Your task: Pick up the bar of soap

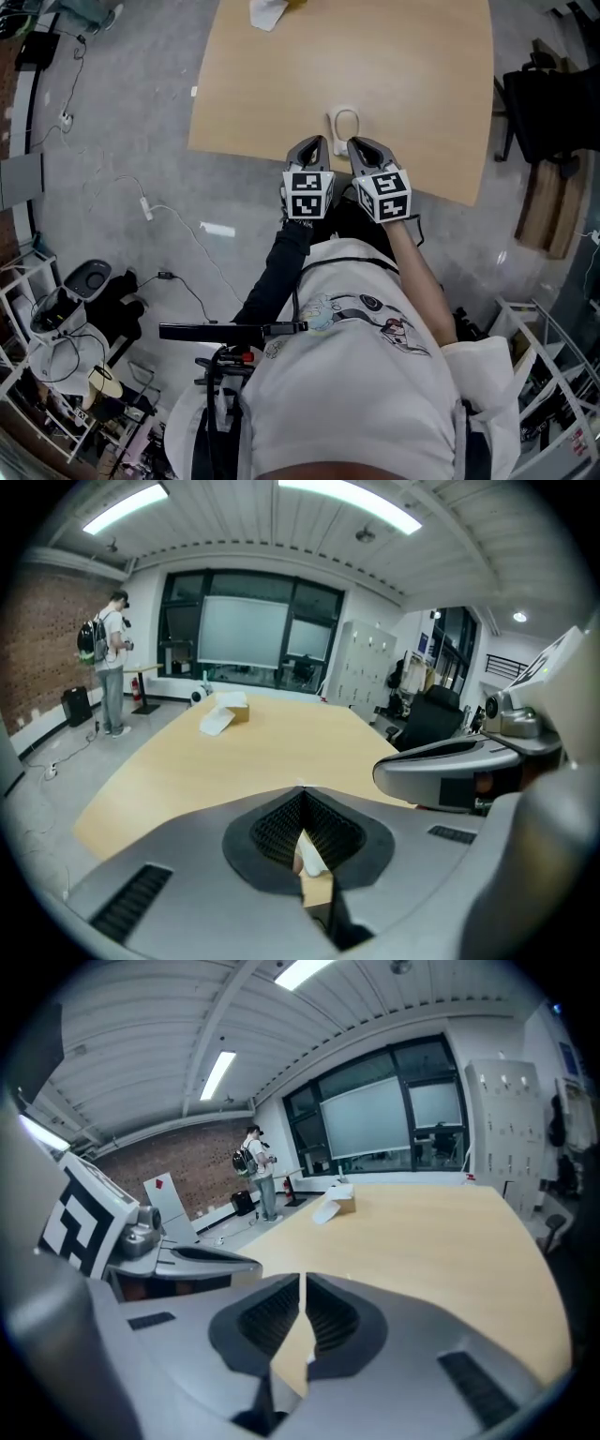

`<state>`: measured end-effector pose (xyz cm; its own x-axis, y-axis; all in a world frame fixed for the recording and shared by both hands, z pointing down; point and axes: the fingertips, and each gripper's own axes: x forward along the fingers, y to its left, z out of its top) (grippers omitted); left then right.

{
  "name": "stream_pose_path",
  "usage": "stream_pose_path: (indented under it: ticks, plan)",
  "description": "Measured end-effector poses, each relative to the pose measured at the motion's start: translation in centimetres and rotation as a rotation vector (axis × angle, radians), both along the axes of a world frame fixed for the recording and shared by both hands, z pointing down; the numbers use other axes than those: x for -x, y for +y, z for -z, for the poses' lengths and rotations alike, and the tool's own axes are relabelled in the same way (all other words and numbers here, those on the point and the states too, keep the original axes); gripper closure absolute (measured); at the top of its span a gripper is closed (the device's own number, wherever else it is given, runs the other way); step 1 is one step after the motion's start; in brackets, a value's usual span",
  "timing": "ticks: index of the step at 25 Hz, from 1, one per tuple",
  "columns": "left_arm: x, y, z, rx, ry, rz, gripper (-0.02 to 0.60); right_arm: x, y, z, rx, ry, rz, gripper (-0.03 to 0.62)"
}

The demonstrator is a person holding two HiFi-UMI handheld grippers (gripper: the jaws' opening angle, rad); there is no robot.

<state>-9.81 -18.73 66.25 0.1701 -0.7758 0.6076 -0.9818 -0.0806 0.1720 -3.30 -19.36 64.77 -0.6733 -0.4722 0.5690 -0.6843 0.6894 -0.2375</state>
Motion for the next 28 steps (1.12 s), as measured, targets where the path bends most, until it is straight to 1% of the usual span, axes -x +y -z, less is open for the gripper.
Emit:
stream_pose_path:
  ticks: [4,6,11,14,21,24,28]
  plan:
    - [1.0,0.2,-2.2,0.041,0.011,0.012,0.580,0.5,-1.0,-2.2,0.032,0.031,-0.044,0.584]
    - [1.8,0.3,-2.8,0.060,0.018,0.019,0.580,1.0,-1.4,-3.5,0.059,0.052,-0.055,0.527]
    - [3.1,0.3,-4.0,0.085,0.025,0.029,0.580,1.0,-2.5,-6.5,0.109,0.125,-0.098,0.439]
    - [3.8,0.8,-4.6,0.107,0.035,0.027,0.580,1.0,-2.8,-8.4,0.134,0.174,-0.123,0.404]
    - [5.4,1.4,-5.6,0.132,0.039,0.034,0.580,1.1,-3.6,-11.6,0.187,0.248,-0.186,0.353]
    - [5.9,1.4,-5.9,0.142,0.045,0.039,0.580,1.0,-4.0,-12.5,0.209,0.271,-0.206,0.345]
    - [6.8,1.7,-6.6,0.153,0.032,0.039,0.580,1.0,-4.3,-14.0,0.234,0.314,-0.232,0.345]
